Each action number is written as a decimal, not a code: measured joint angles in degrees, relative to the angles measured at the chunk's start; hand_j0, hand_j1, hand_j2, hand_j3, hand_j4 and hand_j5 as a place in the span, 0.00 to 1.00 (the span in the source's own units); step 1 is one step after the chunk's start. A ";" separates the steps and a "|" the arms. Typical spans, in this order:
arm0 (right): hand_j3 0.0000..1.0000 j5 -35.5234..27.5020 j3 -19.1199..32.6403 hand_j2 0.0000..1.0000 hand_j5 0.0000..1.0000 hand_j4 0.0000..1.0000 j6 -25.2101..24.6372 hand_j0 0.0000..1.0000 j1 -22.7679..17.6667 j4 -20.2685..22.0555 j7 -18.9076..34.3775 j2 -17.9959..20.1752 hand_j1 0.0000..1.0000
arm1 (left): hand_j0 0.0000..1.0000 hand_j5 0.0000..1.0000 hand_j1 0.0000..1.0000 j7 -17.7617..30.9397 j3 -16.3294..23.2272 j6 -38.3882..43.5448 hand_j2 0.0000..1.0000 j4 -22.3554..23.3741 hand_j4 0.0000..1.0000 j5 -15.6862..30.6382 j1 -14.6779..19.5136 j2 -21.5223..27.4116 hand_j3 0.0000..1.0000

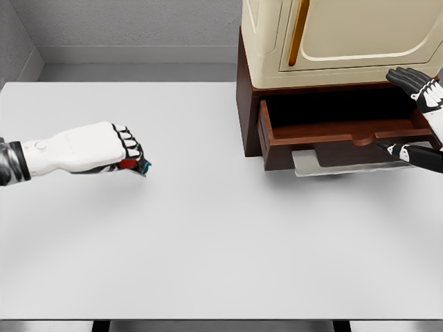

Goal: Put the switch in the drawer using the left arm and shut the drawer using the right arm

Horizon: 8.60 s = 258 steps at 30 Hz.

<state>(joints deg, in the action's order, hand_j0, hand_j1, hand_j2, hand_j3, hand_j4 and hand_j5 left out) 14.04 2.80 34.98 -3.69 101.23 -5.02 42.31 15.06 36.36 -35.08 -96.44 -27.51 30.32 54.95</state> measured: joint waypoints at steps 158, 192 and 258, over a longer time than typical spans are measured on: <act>1.00 -1.23 7.03 1.00 1.00 1.00 0.00 1.00 -5.36 0.00 -0.31 0.51 1.00 | 0.54 0.54 0.54 0.90 15.31 -0.01 0.54 7.31 0.54 0.00 35.77 -33.76 0.54; 1.00 -1.23 7.03 1.00 1.00 1.00 0.00 1.00 -5.45 0.00 -0.31 0.52 1.00 | 0.55 0.55 0.55 0.97 15.48 -0.01 0.55 13.12 0.55 0.70 42.54 -36.40 0.55; 1.00 -1.01 8.36 1.00 1.00 1.00 0.00 1.00 -7.82 0.00 0.29 1.71 1.00 | 1.00 1.00 1.00 0.96 17.75 0.00 1.00 9.97 1.00 3.17 41.40 -34.61 1.00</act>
<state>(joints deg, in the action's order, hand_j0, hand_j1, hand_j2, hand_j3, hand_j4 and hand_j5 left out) 13.03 11.16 34.99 -11.51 101.23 -4.73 44.02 16.02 54.11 -35.08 -86.47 -24.34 71.72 20.34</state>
